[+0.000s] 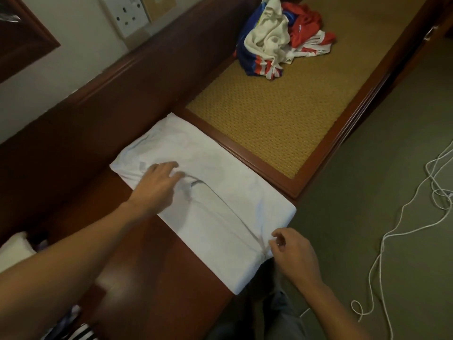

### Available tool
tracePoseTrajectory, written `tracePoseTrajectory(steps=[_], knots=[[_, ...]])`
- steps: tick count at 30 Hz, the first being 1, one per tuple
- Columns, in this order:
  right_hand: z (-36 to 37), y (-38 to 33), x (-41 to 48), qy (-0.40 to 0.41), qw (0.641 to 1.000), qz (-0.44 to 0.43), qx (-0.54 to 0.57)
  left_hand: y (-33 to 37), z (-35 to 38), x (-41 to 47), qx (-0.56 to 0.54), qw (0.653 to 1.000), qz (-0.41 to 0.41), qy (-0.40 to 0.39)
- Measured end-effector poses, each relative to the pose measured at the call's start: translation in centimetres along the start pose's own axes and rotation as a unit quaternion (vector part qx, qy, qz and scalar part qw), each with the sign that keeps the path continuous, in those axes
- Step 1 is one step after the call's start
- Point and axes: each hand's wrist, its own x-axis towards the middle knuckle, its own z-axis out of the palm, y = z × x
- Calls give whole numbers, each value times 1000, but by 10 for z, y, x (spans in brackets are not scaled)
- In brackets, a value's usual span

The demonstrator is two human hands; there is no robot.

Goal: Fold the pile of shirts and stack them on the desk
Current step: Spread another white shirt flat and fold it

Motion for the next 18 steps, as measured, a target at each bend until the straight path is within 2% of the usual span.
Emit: tracePoseTrajectory(steps=[3,7,10,13,15,17,18], knots=[[8,-1,-5,-37,998,-31,-26,42,18,-5,-19,996,86,3],[16,-9,-2,-5,995,-74,-67,62,32,-7,-67,994,37,-75],[7,-14,-1,13,994,-87,-71,59,31,-10,-171,983,-8,-62],[-8,-27,11,-54,992,-94,-69,47,26,-20,-243,965,-94,10],[-17,-41,30,-69,990,-94,-79,39,23,-25,-279,943,-174,57],[-21,-59,53,-72,988,-109,-86,34,18,-29,-319,906,-264,91],[-20,-69,63,-75,986,-120,-90,32,15,-30,-350,876,-316,100]])
